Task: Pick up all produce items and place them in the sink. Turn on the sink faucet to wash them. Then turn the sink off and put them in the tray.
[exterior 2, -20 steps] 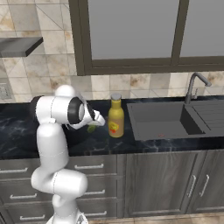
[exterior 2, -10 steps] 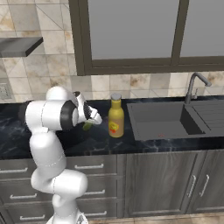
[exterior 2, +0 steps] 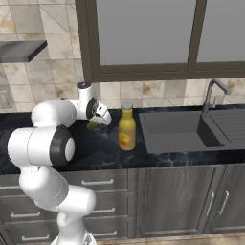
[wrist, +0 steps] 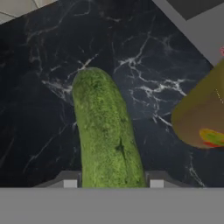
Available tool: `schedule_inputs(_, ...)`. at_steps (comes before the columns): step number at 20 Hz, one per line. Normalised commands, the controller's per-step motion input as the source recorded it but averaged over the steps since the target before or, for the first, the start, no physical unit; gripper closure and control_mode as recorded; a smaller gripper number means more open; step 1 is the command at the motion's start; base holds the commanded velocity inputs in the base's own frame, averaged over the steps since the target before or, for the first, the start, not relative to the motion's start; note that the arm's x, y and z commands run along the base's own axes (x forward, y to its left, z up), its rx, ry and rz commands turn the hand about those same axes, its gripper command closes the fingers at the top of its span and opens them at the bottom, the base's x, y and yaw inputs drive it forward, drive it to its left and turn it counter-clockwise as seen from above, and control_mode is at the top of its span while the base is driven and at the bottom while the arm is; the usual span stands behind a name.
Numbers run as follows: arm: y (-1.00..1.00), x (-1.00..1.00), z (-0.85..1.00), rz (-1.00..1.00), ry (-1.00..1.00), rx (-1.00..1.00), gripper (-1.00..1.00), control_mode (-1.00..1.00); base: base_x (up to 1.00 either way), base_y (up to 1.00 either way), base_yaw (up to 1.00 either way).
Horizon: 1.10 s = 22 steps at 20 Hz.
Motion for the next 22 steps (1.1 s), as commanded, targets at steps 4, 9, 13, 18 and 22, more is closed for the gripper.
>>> schedule_inputs(4,0.04,-0.57,0.64,0.0,0.0,0.0,1.0,-1.0,0.0,0.0,0.0)
schedule_inputs(9,0.0,-0.68,0.26,0.01,0.0,0.0,1.0,-1.0,0.0,0.0,0.0)
schedule_inputs(13,0.03,-0.42,0.17,0.02,0.0,-0.01,1.0,-1.0,0.0,0.0,0.0)
schedule_inputs(18,0.03,-0.15,0.0,0.0,-0.01,-0.01,1.0,-1.0,0.0,0.0,0.0)
schedule_inputs(22,0.0,-0.61,-0.06,0.0,-0.13,0.0,1.0,-1.0,0.0,0.0,0.0)
